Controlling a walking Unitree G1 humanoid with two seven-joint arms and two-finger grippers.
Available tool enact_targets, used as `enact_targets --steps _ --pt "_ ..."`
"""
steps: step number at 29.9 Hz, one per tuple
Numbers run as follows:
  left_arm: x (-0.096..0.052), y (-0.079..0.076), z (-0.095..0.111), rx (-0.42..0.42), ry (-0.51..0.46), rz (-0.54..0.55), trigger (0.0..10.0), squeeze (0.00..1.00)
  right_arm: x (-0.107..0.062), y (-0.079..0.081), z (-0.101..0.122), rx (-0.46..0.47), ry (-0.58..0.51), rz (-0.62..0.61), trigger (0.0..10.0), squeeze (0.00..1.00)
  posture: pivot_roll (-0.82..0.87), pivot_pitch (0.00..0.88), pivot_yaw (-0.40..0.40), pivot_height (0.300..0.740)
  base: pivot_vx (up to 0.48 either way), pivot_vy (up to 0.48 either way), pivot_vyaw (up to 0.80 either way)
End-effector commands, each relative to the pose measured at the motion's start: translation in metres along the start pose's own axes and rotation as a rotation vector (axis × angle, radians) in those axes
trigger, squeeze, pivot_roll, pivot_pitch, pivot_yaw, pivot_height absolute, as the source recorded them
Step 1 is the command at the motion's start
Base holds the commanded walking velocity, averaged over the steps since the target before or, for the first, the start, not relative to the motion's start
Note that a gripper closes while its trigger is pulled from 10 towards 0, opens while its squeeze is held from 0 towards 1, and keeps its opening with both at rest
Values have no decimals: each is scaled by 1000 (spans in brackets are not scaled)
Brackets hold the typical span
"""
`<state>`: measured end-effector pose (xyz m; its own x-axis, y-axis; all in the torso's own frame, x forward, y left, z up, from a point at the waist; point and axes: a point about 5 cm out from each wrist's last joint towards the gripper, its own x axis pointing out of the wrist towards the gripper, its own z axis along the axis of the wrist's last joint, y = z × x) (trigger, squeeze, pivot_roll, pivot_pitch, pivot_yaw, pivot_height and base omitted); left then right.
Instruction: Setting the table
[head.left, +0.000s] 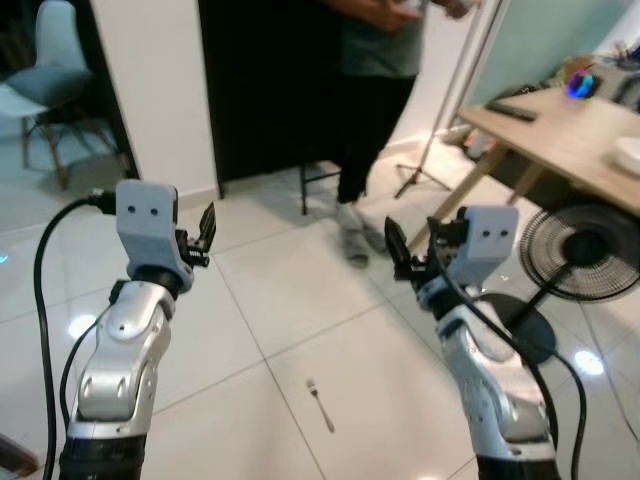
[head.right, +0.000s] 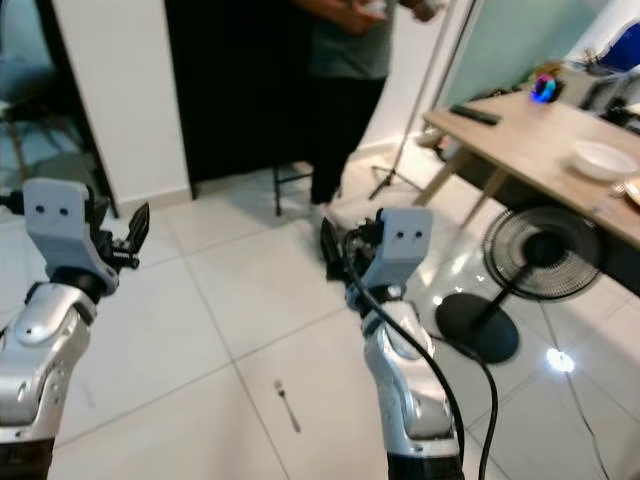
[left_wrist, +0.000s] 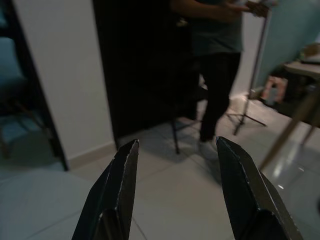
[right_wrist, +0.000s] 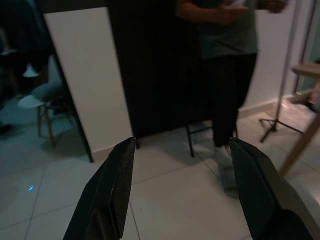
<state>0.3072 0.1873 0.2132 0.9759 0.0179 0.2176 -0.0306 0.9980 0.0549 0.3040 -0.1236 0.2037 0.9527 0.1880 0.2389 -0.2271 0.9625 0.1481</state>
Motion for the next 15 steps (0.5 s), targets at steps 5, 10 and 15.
enact_targets --steps 5,10,15 --pt "0 -1 -4 34 26 -25 10000 0 1 -3 -5 -2 7 -24 10000 0 -7 0 57 740 0 0 -800" --pt "6 -1 0 54 19 -50 10000 0 3 -3 -6 7 -9 -46 10000 0 -7 0 85 740 0 0 -800" --pt "10 0 4 61 12 -60 10000 0 3 -3 -6 11 -17 -58 10000 0 -8 0 103 740 0 0 -800"
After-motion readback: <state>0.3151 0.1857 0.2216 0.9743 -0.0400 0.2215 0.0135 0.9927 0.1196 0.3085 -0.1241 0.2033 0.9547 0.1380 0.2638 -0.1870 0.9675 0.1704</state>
